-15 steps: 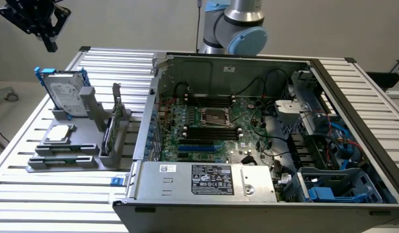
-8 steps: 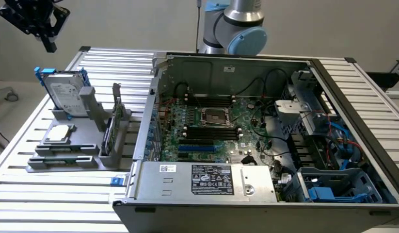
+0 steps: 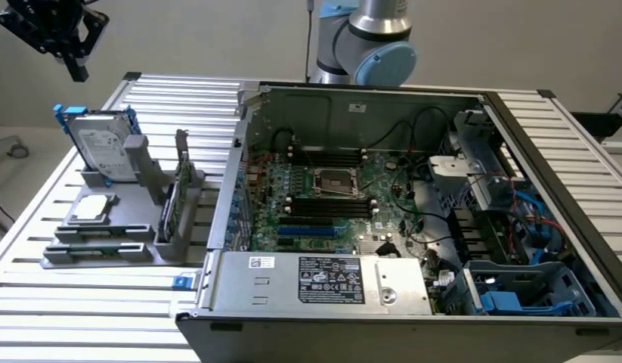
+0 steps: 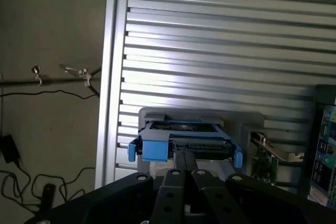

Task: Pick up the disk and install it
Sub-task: 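Pick up the disk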

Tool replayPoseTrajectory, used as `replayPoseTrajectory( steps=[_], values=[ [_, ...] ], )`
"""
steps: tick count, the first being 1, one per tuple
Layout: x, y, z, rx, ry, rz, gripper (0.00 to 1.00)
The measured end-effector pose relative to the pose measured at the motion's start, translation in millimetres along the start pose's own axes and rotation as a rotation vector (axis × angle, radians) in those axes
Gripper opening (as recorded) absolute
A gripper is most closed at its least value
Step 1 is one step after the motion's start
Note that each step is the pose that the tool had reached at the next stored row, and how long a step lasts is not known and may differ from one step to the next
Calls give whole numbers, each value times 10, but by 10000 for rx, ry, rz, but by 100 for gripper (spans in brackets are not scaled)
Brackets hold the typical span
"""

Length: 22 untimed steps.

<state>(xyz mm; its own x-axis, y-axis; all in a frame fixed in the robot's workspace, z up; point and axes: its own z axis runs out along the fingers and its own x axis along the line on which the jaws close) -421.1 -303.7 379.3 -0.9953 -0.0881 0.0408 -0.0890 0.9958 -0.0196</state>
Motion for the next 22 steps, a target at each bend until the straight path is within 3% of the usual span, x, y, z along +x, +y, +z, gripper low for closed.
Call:
replayPoseTrajectory(
  steps=[5,22],
  values=[
    [69,7,29,5,-10,-185,11],
    [66,10,164,127,-65,-3256,11]
  ],
)
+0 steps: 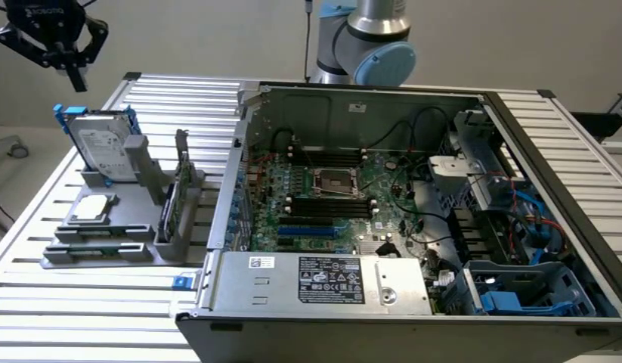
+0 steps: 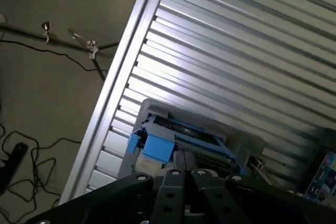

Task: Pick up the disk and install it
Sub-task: 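Pick up the disk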

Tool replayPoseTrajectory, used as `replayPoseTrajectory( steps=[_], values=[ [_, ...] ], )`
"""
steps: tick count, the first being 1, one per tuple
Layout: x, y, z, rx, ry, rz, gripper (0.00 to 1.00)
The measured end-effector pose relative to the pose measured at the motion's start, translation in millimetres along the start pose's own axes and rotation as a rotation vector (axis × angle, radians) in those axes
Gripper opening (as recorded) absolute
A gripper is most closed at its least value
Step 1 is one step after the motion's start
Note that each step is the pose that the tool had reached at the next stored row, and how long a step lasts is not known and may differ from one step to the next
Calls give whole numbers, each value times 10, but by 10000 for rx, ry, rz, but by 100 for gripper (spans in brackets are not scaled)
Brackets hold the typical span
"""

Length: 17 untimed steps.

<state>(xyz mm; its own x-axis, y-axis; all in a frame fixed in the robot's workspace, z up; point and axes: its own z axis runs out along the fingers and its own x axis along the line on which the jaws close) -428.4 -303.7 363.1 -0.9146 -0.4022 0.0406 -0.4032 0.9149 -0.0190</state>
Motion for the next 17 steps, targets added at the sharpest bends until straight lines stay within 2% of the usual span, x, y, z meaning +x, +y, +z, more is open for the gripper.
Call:
replayPoseTrajectory(
  steps=[17],
  values=[
    [-2,0,22,125,-62,-3087,11]
  ],
)
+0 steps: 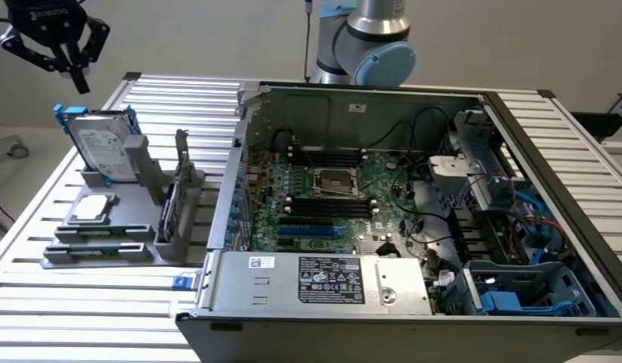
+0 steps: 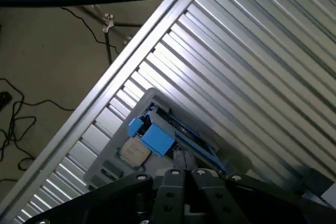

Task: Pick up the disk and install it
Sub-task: 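Pick up the disk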

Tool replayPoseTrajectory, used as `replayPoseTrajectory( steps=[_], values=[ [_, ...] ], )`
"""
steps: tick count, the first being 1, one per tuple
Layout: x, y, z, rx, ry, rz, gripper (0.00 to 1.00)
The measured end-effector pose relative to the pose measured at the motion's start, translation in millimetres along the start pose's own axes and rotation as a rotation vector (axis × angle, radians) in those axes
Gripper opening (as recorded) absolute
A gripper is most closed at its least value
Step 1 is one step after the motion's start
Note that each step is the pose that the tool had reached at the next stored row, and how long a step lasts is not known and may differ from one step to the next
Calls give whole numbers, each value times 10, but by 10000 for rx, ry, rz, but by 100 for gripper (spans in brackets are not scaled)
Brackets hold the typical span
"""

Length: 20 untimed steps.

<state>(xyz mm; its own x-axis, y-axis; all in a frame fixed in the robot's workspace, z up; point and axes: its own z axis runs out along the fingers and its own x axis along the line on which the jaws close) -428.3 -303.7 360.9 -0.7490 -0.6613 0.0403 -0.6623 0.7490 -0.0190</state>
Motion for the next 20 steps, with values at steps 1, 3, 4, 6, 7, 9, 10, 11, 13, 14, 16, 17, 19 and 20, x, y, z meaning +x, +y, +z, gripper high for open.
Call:
replayPoseTrajectory(
  steps=[1,3,4,6,7,9,10,11,13,14,16,17,19,20],
  values=[
    [0,0,0,7,-3,-178,11],
    [0,0,-1,21,-9,-544,11],
    [0,0,0,29,-13,-718,11],
    [0,0,-1,44,-19,-1094,11],
    [0,0,-1,50,-23,-1274,11],
    [0,0,-1,60,-35,-1633,11],
    [1,1,-1,62,-44,-1808,11],
    [1,1,-1,58,-57,-1967,11],
    [1,1,-1,38,-98,-2278,11],
    [1,0,0,23,-124,-2424,11],
    [1,0,-1,-24,-192,-2701,11],
    [0,1,0,-53,-235,-2851,11],
    [0,0,0,-117,-322,-3115,11],
    [0,0,-1,-143,-357,-3252,11]
  ],
)
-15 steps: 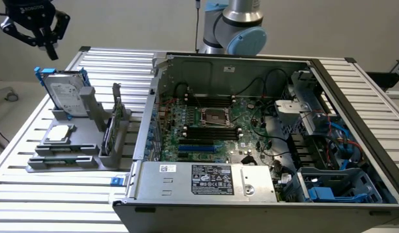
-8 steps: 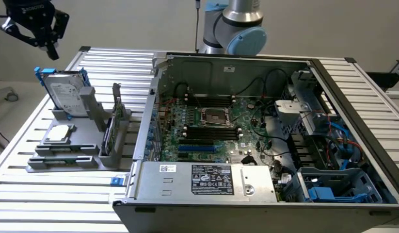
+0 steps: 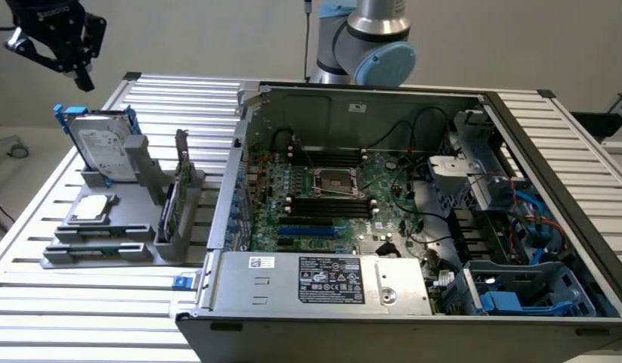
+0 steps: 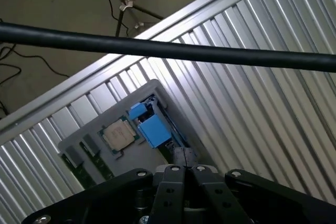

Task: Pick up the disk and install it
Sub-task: 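Pick up the disk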

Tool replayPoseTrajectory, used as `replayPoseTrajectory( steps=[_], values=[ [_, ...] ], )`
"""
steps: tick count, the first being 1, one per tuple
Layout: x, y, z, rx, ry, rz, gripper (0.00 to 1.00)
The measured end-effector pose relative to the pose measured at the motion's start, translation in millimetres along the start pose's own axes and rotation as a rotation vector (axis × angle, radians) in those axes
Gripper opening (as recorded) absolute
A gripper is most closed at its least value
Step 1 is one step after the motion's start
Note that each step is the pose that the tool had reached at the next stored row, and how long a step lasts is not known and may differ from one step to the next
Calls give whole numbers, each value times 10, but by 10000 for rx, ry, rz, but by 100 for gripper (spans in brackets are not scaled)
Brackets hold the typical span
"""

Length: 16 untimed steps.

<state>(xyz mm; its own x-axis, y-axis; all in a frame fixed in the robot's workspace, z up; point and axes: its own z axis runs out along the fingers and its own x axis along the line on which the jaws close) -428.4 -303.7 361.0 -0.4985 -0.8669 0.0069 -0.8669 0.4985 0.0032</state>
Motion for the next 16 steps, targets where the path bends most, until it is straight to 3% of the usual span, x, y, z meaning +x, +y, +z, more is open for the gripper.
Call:
replayPoseTrajectory(
  steps=[2,5,16],
  values=[
    [0,0,0,-31,-56,-286,11],
    [0,0,1,-49,-92,-763,11],
    [0,0,0,-54,-94,-2763,11]
  ],
)
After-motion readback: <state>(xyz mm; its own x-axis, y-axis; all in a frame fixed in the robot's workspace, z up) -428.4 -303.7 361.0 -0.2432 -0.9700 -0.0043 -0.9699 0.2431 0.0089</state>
